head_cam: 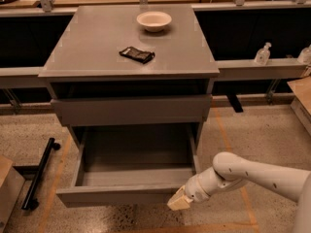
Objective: Close middle drawer
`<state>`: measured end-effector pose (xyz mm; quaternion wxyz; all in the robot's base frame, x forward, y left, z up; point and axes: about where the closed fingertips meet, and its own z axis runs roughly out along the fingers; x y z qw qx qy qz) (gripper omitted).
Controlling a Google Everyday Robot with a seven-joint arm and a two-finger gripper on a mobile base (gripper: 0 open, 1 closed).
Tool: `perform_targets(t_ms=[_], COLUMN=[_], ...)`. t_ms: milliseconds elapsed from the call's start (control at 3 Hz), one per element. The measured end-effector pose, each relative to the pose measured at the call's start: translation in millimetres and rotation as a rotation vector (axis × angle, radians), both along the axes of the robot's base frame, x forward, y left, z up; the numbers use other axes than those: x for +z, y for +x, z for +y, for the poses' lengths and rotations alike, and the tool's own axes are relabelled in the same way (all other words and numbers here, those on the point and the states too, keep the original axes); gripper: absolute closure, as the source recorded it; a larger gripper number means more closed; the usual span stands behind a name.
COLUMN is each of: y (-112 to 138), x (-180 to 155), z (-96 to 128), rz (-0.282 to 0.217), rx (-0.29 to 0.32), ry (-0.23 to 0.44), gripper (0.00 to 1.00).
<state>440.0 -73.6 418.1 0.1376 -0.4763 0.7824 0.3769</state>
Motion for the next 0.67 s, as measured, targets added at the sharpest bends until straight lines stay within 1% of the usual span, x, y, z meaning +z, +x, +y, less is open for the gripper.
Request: perform_targets(t_ms=[333,667], y=[7.8,46.4], x=[-0.5,17.2], z=[-0.1,1.8], rz=[-0.011,-0.099], rx=[0.009,0.024], ry=[0.008,0.019], gripper=[1.0,1.0])
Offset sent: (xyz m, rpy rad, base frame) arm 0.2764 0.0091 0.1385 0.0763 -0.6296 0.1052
